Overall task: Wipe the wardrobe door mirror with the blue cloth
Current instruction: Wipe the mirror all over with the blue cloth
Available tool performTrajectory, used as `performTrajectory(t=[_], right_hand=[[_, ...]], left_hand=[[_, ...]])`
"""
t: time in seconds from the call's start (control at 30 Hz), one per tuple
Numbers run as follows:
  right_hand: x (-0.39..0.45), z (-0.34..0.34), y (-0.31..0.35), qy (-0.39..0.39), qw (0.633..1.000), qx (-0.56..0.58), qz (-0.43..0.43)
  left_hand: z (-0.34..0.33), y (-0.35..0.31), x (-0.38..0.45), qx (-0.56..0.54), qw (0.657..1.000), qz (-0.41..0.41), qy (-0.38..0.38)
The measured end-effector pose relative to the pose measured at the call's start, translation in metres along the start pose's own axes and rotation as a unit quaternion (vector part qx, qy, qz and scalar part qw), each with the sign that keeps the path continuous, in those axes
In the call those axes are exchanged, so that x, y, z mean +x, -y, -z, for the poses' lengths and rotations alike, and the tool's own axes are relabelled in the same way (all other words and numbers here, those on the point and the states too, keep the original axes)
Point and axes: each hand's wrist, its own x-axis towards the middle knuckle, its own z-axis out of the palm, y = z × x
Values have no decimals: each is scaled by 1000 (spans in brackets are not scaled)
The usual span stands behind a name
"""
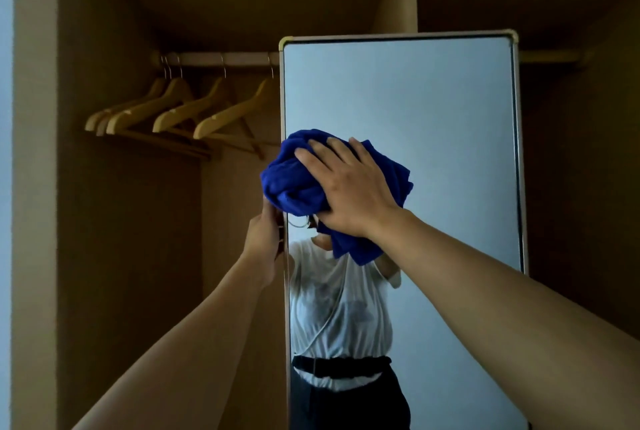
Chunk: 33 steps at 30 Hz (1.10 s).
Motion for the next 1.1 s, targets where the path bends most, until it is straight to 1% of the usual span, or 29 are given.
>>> performTrajectory(t=[0.2,0.23,0.33,0.53,0.63,0.73,0.9,1.1], right_hand=[[31,8,-8,-31,999,-2,-28],[36,10,-9,-37,999,4,-32],[55,17,-13,-54,997,20,-47],[93,30,-25,-102,989,36,-97],[104,33,-33,-121,984,39,-128],[109,35,-43,-136,978,45,-154],[105,31,-57,-158,974,38,-160],[95,27,-74,-207,961,31,-179]], left_hand=[[-18,-35,20,-79,995,-55,37],[-23,-39,21,-61,995,-67,27],[-34,-40,17,39,991,-120,-39],[-44,-33,11,82,969,-191,-134],[-47,-32,13,93,964,-196,-157],[-47,-30,15,84,965,-193,-156],[-48,-25,22,73,966,-189,-160],[-49,-19,29,69,964,-191,-171]])
